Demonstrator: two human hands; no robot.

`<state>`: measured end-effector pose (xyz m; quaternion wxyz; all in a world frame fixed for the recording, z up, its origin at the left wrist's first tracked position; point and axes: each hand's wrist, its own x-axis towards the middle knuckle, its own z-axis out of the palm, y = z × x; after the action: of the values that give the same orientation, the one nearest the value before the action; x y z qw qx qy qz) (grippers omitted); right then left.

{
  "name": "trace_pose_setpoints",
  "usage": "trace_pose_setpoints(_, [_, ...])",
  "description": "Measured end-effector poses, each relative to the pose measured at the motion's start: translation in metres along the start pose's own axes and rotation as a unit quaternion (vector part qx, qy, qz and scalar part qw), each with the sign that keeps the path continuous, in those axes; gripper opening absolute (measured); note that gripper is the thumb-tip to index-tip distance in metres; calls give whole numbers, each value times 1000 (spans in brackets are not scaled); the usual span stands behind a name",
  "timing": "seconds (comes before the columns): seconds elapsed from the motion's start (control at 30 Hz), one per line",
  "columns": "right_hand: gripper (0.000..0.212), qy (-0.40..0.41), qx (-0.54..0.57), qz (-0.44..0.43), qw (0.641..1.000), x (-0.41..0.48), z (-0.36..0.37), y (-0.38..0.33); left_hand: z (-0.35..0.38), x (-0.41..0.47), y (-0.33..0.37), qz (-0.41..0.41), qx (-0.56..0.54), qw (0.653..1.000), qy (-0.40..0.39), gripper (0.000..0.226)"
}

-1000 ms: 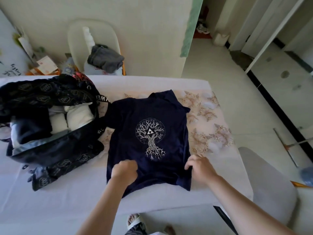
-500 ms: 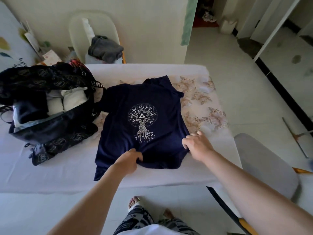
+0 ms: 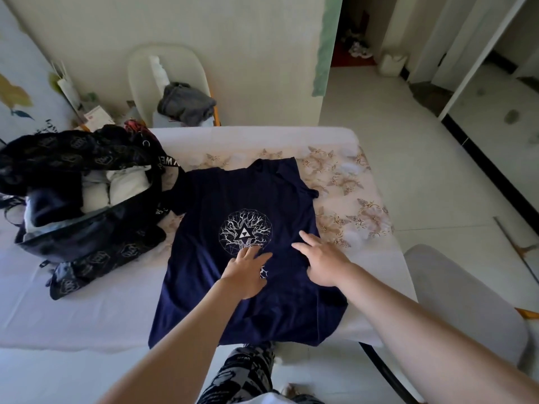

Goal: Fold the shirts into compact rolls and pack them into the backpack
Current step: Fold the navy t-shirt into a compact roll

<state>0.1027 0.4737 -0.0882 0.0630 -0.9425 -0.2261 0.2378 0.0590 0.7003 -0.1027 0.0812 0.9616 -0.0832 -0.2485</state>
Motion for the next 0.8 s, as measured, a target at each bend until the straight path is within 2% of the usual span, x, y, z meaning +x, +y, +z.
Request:
trace_pose_setpoints(0.03, [72, -29, -4, 19, 999, 4, 3, 1, -1, 3, -2, -12, 0, 999, -39, 65])
trace_pose_setpoints(0.1, [66, -68, -26, 46, 996, 10, 6, 7, 0, 12, -10, -16, -21, 996, -88, 47])
trace_pose_setpoints(0.17, [52, -66, -24, 50, 996, 20, 1, 15, -9, 19, -17, -2, -49, 994, -99, 28])
trace_pose_setpoints(0.23, [45, -43, 24, 67, 997, 34, -14, 22, -25, 31, -22, 3, -89, 991, -103, 23])
trace_pose_setpoints(0.33, [36, 30, 66, 80, 994, 67, -42, 31, -59, 60, -26, -1, -129, 989, -78, 27])
trace_pose_setpoints(0.43, [30, 137, 93, 74, 983, 107, -63, 42, -88, 103, -30, -5, -177, 984, -12, 28])
trace_pose_setpoints(0.53, [30, 202, 116, 67, 970, 152, -78, 48, -113, 149, -35, 8, -161, 984, 77, 36])
trace_pose_setpoints(0.63, [42, 202, 119, 74, 969, 195, -84, 50, -127, 192, -45, 28, -98, 984, 145, 50])
trace_pose_setpoints(0.73, [60, 163, 56, 98, 980, 231, -83, 52, -129, 225, -63, 13, -7, 992, 126, 70])
trace_pose_setpoints(0.8, [62, 142, -3, 113, 983, 247, -83, 59, -125, 238, -75, 0, 38, 995, 90, 79])
